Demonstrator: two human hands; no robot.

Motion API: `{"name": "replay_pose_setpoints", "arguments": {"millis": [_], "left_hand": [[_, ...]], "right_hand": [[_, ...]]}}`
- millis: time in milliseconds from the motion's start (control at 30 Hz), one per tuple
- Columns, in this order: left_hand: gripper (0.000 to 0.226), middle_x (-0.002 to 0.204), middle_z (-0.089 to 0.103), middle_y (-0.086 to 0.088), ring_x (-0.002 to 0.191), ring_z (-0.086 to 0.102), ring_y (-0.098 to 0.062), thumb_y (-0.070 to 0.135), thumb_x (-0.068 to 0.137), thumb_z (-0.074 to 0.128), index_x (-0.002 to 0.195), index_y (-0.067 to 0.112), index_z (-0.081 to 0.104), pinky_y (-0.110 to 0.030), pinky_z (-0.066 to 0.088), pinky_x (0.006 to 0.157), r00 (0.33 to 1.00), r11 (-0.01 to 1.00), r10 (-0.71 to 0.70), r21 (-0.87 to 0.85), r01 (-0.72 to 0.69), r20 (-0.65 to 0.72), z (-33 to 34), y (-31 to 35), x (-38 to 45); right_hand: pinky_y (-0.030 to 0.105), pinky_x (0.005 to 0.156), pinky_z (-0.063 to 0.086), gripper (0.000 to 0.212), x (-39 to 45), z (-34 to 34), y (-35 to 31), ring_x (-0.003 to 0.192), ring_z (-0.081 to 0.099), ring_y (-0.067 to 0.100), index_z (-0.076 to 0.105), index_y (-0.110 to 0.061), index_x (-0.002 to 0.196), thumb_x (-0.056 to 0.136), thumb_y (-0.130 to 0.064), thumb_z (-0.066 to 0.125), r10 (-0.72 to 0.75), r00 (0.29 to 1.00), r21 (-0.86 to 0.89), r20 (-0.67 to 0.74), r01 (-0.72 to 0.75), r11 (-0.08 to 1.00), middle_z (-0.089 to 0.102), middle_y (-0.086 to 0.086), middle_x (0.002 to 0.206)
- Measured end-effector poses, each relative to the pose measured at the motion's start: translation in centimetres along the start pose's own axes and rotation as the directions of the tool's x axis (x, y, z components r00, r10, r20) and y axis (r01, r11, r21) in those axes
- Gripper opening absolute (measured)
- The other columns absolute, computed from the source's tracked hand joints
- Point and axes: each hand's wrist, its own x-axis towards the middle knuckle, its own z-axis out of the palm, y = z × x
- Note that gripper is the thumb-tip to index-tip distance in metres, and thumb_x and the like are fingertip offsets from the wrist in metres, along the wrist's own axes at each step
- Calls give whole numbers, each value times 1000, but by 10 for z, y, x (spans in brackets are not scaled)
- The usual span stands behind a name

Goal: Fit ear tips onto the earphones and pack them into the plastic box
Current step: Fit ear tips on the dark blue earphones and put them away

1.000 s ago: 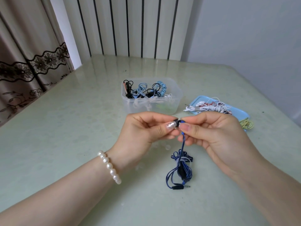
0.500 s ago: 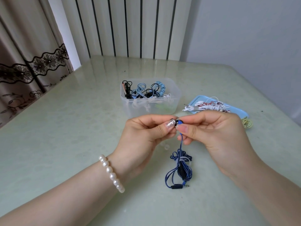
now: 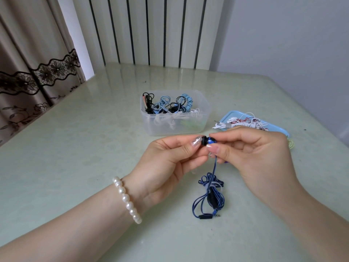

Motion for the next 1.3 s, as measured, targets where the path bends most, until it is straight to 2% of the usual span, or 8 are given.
{"name": "replay_pose_setpoints", "arguments": {"millis": [233, 400, 567, 633, 767, 900, 1033, 1300], "left_hand": [[27, 92, 71, -18, 86, 67, -21, 12, 70, 57, 91, 1, 71, -25, 55, 82, 986, 976, 162, 144, -164, 30, 7, -7, -7], [29, 94, 71, -17, 87, 68, -20, 12, 70, 57, 94, 0, 69, -26, 55, 82, 991, 971, 127, 200, -132, 39, 5, -6, -7], [27, 88, 72, -15, 81, 69, -16, 7, 72, 54, 92, -2, 69, -22, 55, 79, 995, 994, 65, 85, -72, 77, 6, -6, -7], [27, 88, 72, -13, 82, 69, -14, 6, 72, 54, 93, 0, 69, -22, 54, 81, 995, 997, 57, 44, -61, 83, 8, -8, -8], [29, 94, 71, -14, 85, 68, -15, 6, 72, 54, 96, -2, 68, -22, 53, 84, 996, 998, 53, 18, -55, 67, 9, -10, -10], [26, 85, 72, -12, 80, 68, -14, 7, 71, 54, 91, 1, 70, -23, 54, 83, 997, 999, 31, 35, -33, 66, 6, -10, -8], [28, 85, 71, -14, 80, 65, -15, 8, 71, 56, 93, -2, 70, -24, 54, 83, 999, 993, 36, 109, -40, 39, 2, -10, -5], [26, 91, 70, -18, 86, 66, -19, 7, 72, 55, 91, -5, 69, -29, 53, 87, 998, 995, -40, 91, 35, 54, 3, -8, -1]], "right_hand": [[15, 50, 47, 24, 3, -9, 10, 46, 57, 4, 65, -17, 71, 73, 7, 69, -31, 999, -142, 19, 34, 989, 65, -5, 54], [17, 49, 47, 11, 2, -9, 13, 46, 56, 6, 65, -20, 68, 67, -10, 63, -67, 997, -214, 45, 75, 974, 65, 3, 60], [17, 48, 49, 13, 2, -8, 18, 46, 58, 6, 64, -22, 65, 67, -9, 64, -118, 993, -243, -5, 114, 963, 65, -9, 57], [25, 49, 51, 12, 0, -7, 19, 49, 60, 13, 64, -19, 59, 67, -10, 66, -164, 985, -296, -62, 139, 945, 65, -2, 64], [43, 53, 50, 15, -1, -6, 22, 56, 59, 27, 62, -19, 81, 68, -14, 68, -241, 966, -422, -94, 180, 888, 61, 6, 71], [32, 50, 52, 18, 3, -6, 17, 46, 59, 20, 63, -16, 57, 64, -6, 76, -99, 992, -322, -78, 69, 944, 62, 9, 57], [18, 43, 46, 22, 12, -16, 13, 37, 50, 13, 63, -8, 64, 70, 12, 67, 87, 993, -182, 76, -72, 981, 56, 4, 42], [15, 45, 46, 27, 12, -13, 18, 38, 53, 9, 64, -16, 62, 69, 9, 71, 87, 996, -223, 8, -83, 971, 59, 0, 42]]}}
